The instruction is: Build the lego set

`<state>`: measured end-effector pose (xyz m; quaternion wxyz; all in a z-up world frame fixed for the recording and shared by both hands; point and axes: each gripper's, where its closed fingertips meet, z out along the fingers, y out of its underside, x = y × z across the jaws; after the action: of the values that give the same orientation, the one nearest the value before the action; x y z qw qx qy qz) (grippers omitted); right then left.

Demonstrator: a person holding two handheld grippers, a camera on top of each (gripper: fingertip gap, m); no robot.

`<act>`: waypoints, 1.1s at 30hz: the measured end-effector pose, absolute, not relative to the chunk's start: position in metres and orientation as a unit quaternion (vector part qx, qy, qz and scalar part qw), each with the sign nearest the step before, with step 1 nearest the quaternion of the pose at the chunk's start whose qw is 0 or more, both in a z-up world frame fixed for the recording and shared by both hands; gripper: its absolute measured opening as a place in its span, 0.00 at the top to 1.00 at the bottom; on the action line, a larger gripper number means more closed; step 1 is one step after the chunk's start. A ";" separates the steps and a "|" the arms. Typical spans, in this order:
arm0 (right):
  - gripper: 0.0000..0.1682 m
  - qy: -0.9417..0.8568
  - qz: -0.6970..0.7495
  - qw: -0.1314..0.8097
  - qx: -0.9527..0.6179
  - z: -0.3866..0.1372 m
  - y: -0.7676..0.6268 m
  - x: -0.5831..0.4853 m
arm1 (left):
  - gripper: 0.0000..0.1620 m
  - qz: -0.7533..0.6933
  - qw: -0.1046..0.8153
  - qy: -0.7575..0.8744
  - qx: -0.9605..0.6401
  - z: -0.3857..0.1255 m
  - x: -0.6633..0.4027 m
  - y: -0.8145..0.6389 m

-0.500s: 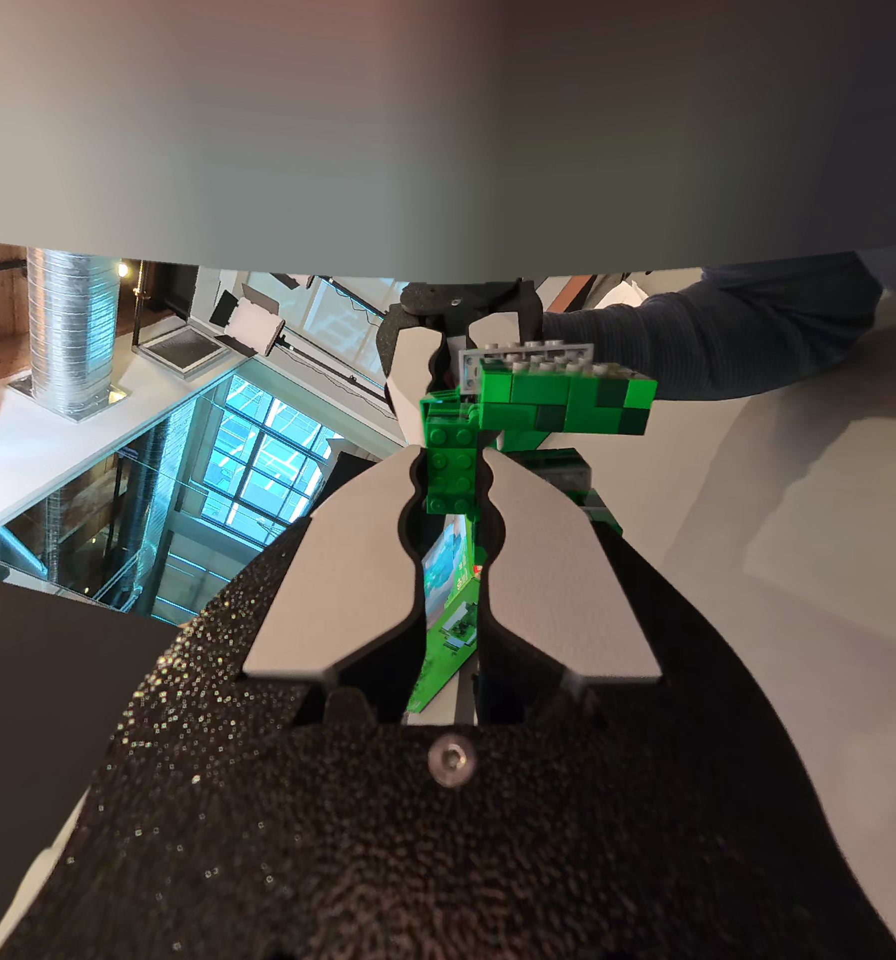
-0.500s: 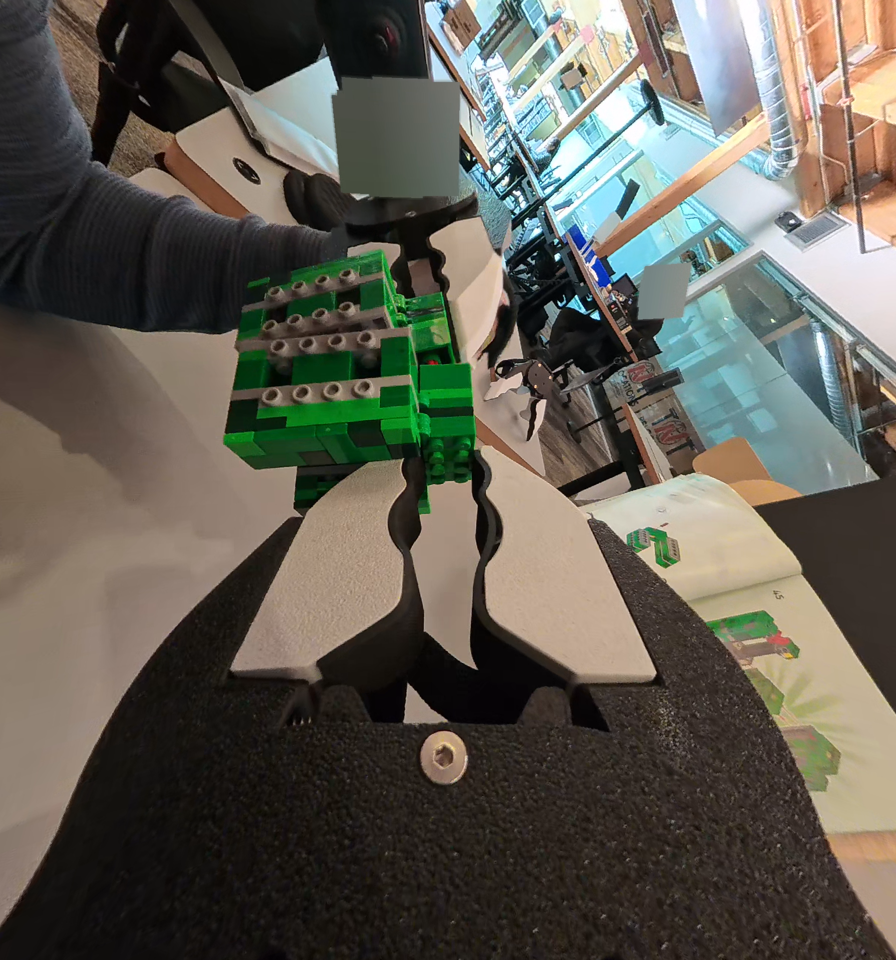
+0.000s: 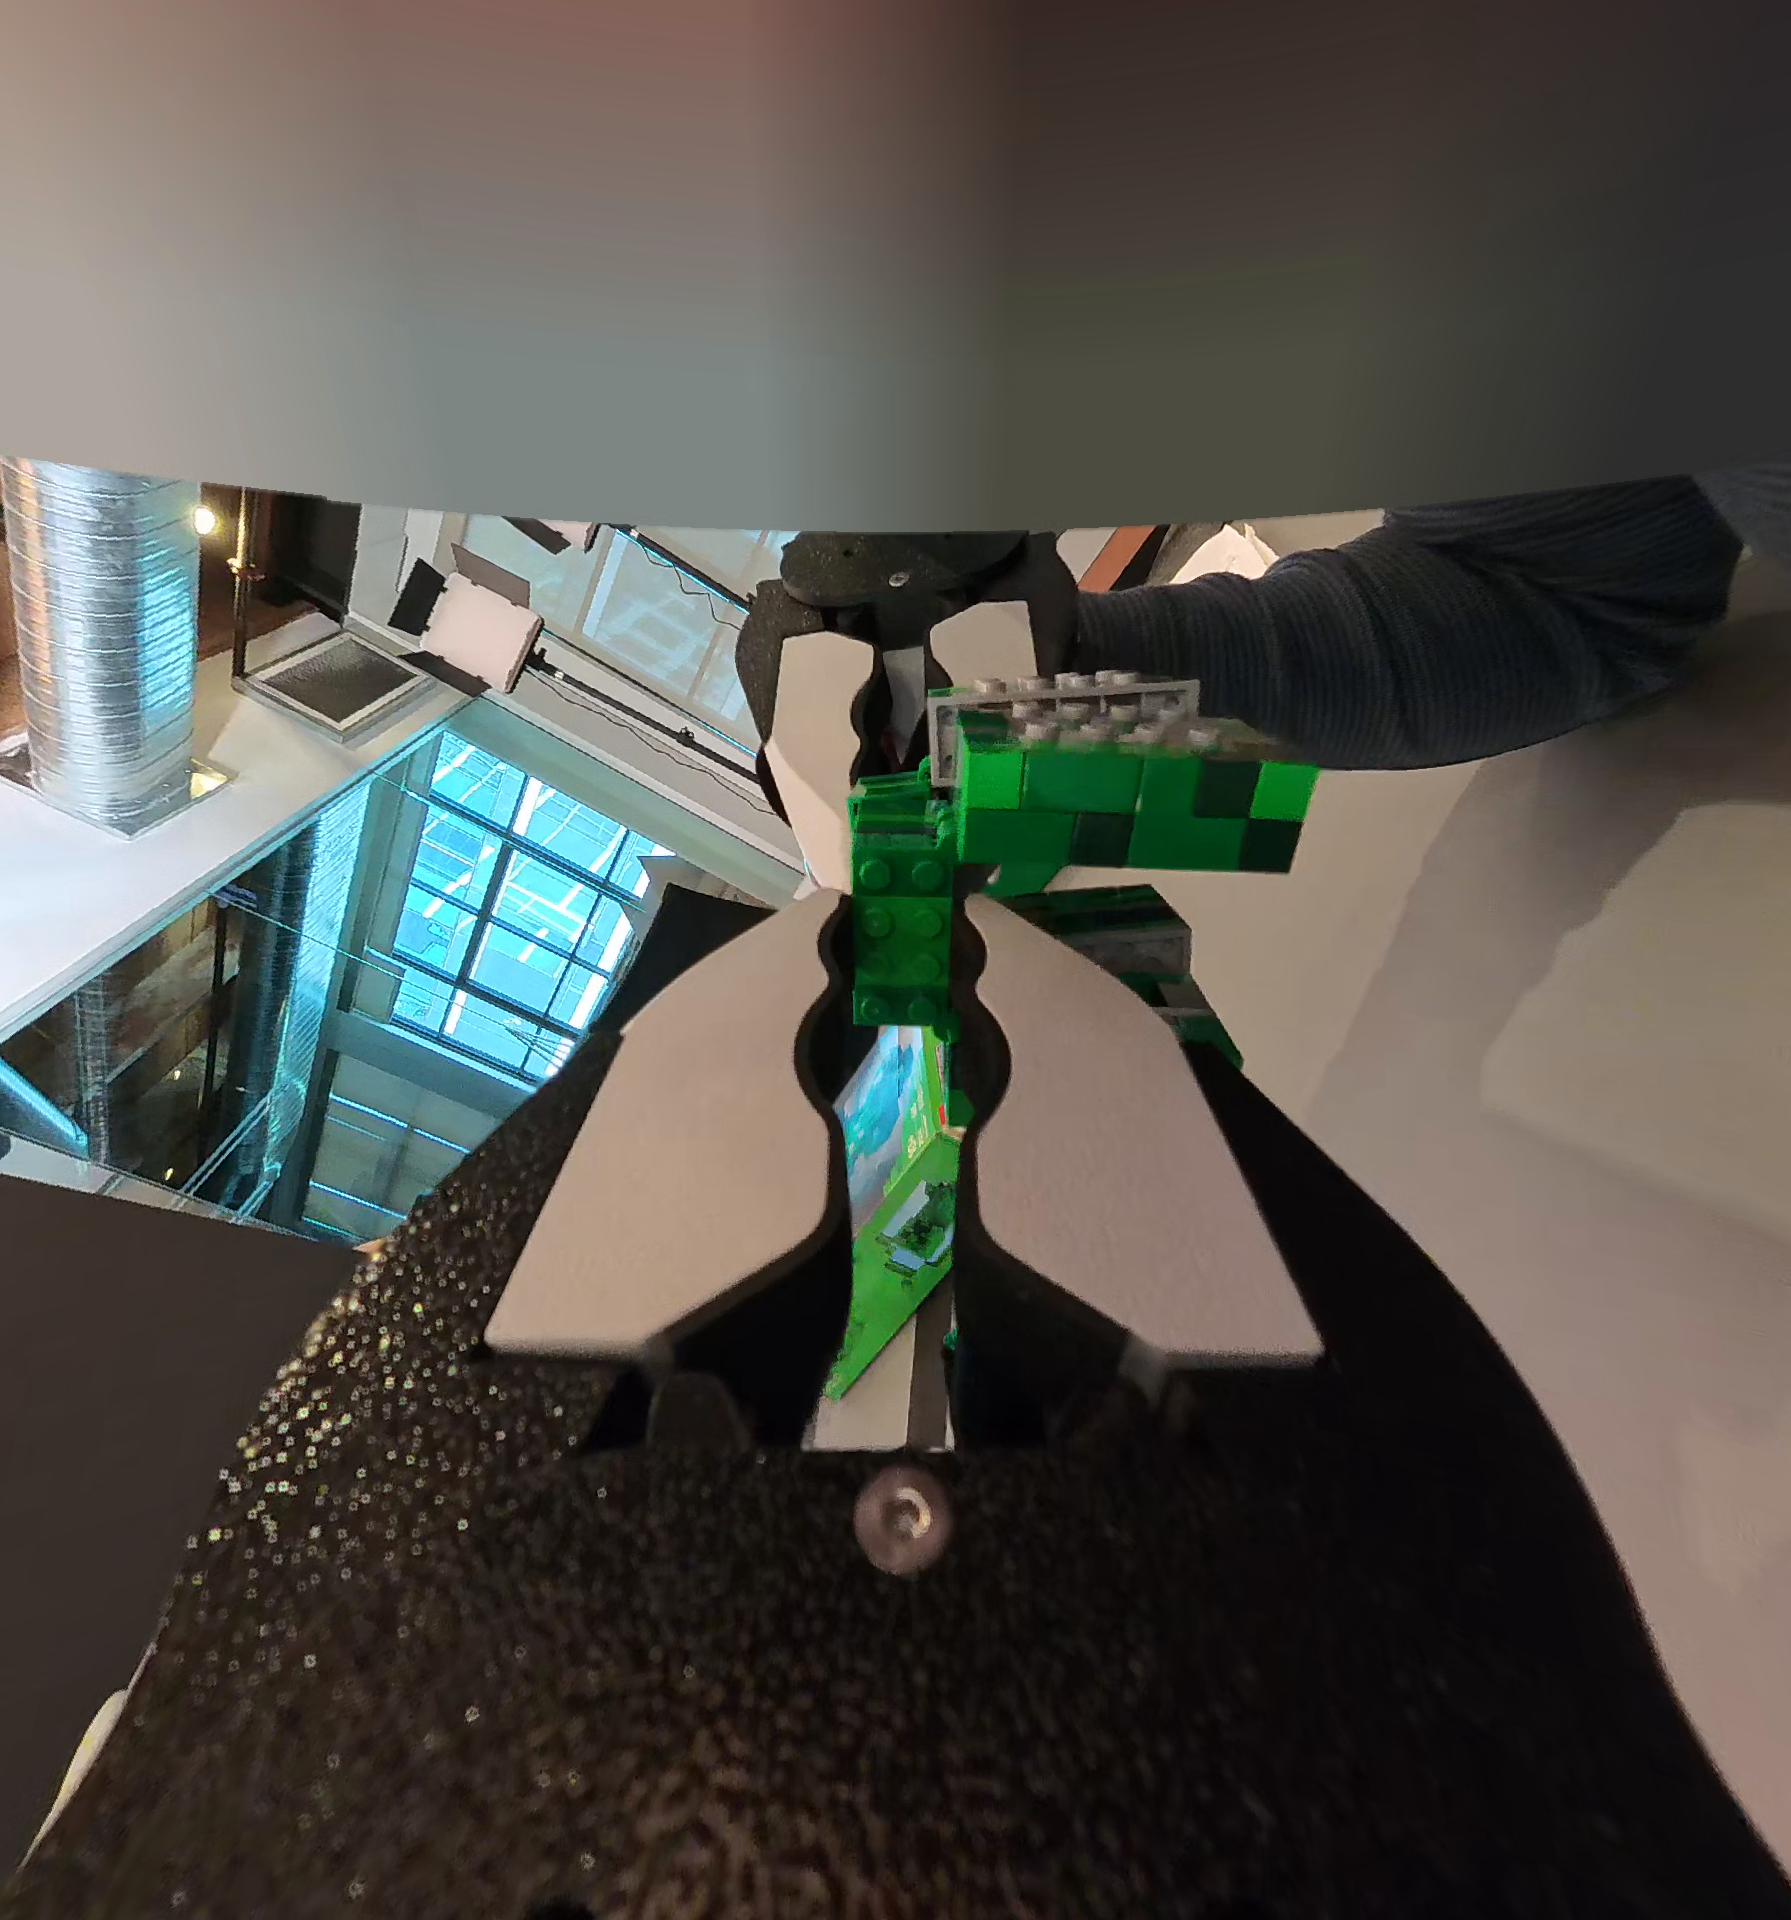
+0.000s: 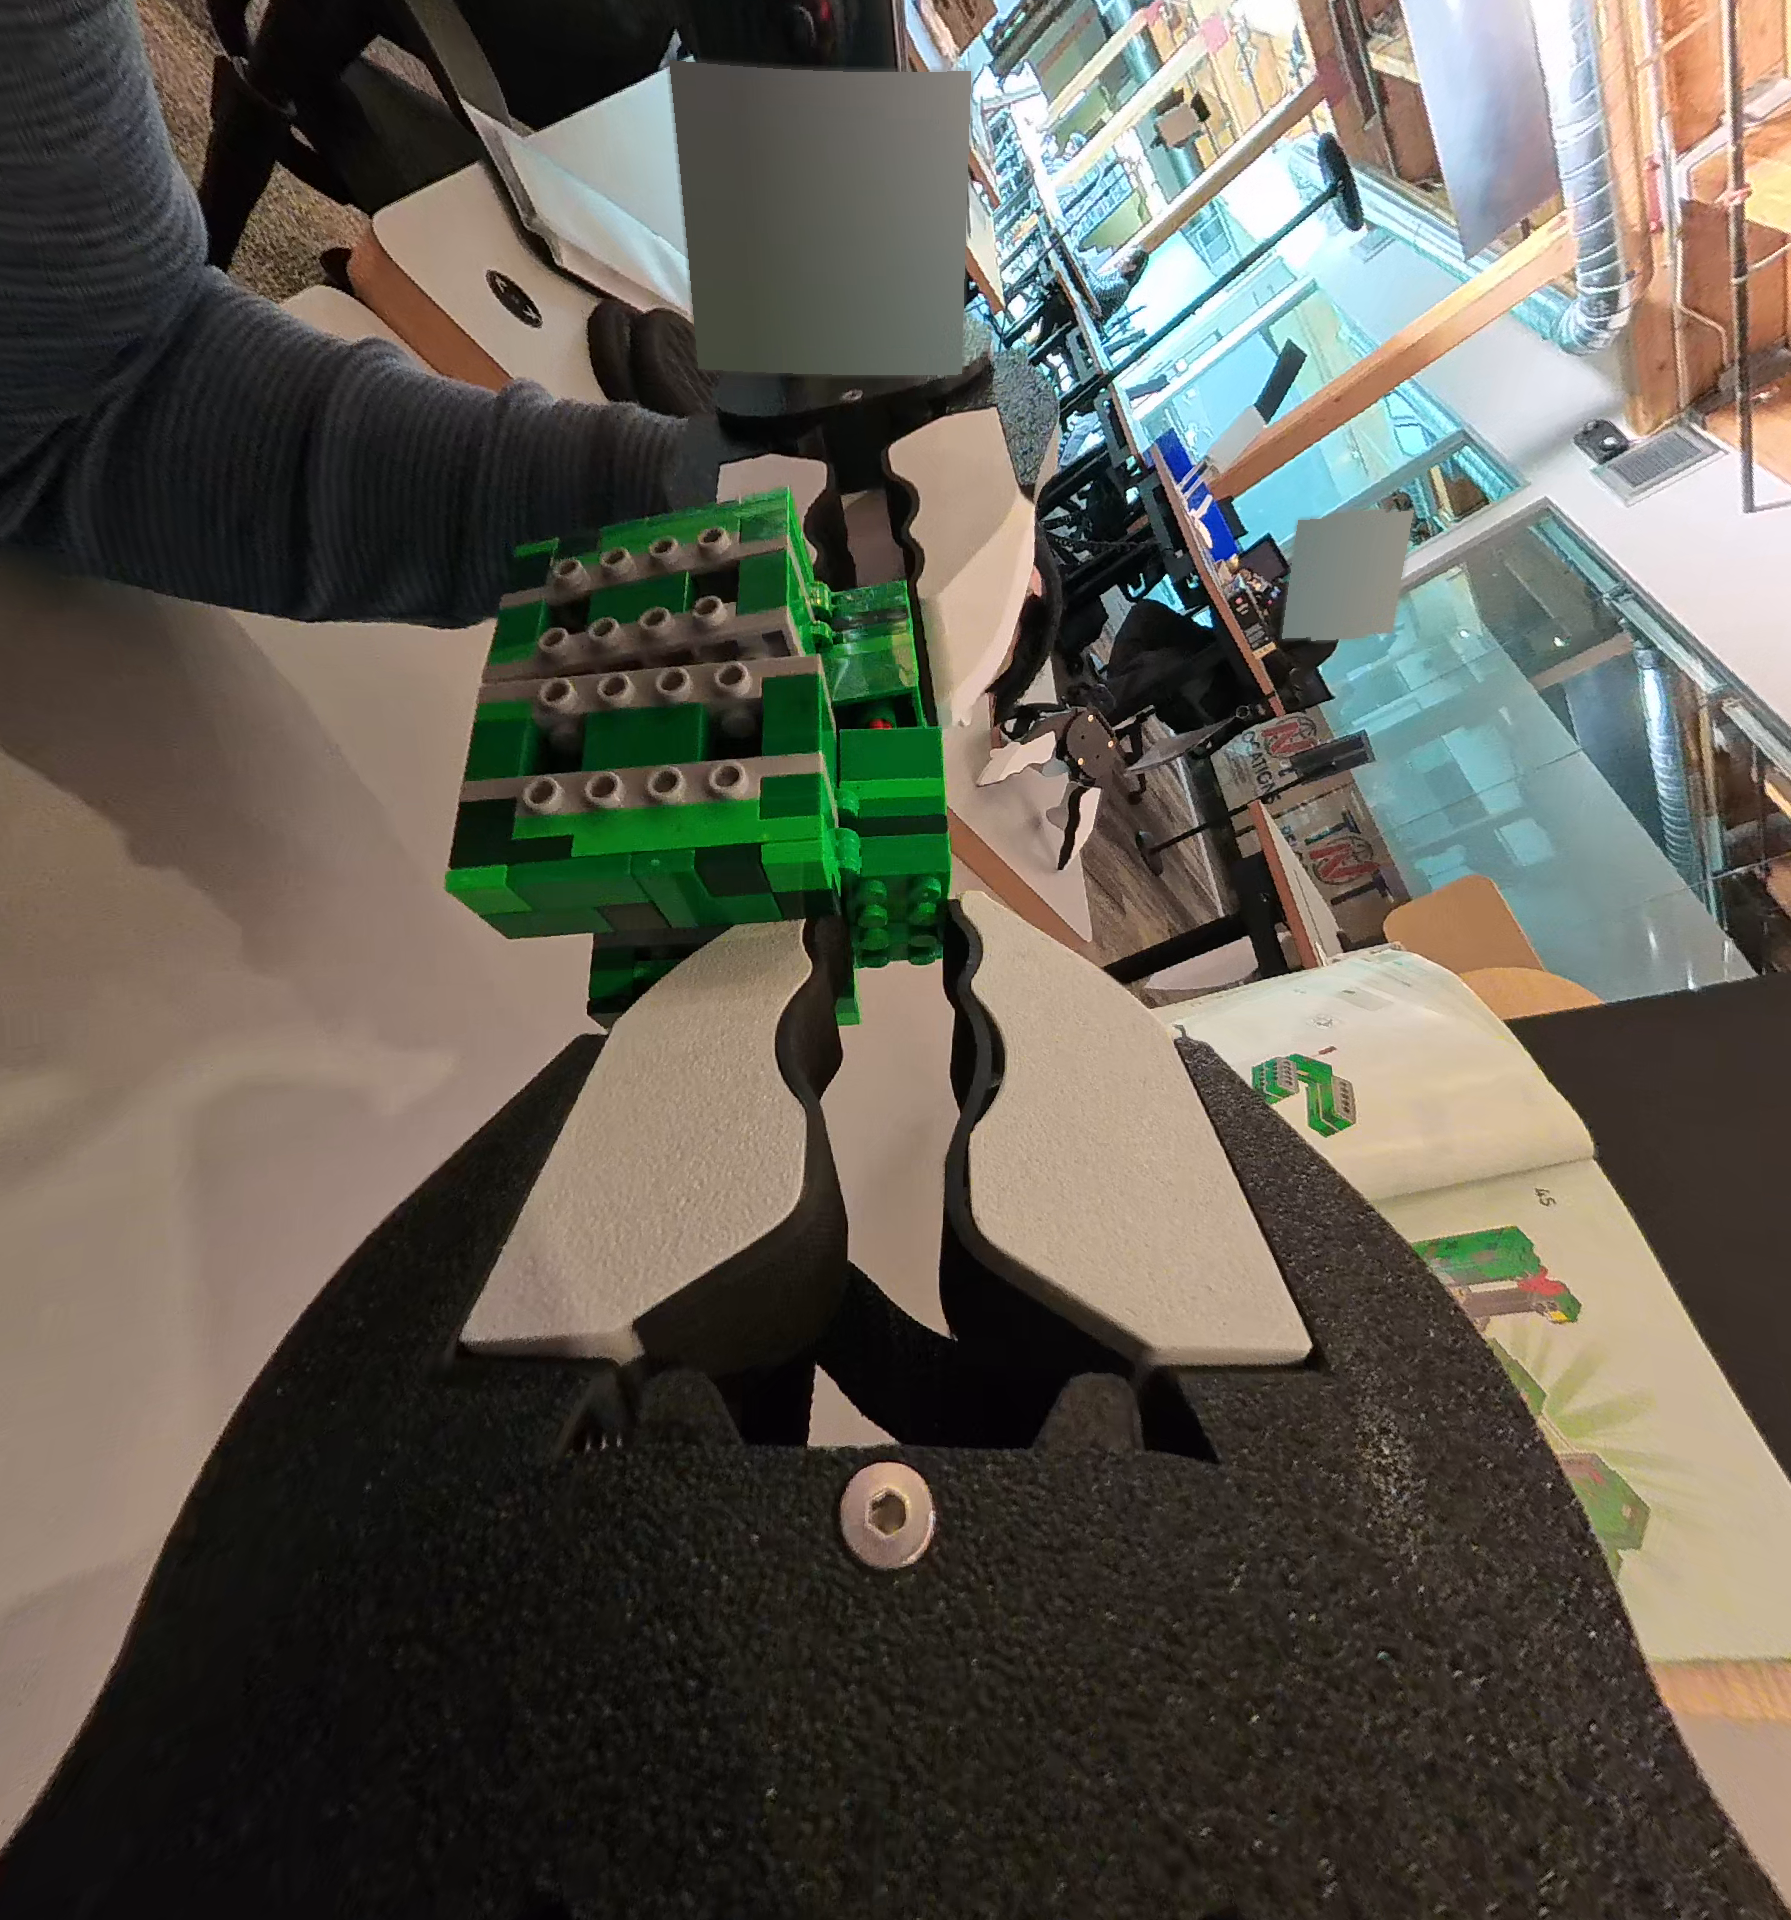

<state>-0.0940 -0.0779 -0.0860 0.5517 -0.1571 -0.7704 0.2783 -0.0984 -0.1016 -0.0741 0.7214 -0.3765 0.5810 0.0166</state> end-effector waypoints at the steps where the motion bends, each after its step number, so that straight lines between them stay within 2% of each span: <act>1: 0.90 -0.772 0.274 0.551 -0.158 -0.087 -0.078 -0.094 | 0.90 0.018 0.718 0.583 -0.380 -0.075 -0.099 -0.101; 20: 0.90 -0.779 0.178 0.566 -0.201 -0.097 -0.059 -0.101 | 0.90 0.107 0.669 0.579 -0.454 -0.089 -0.114 -0.081; 33: 0.90 -0.779 0.233 0.557 -0.170 -0.094 -0.070 -0.097 | 0.90 0.069 0.684 0.588 -0.426 -0.086 -0.106 -0.090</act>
<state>-0.0967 -0.0697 -0.0940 0.5566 -0.1698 -0.7792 0.2330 -0.1058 -0.0903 -0.0857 0.6842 -0.4257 0.5882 0.0686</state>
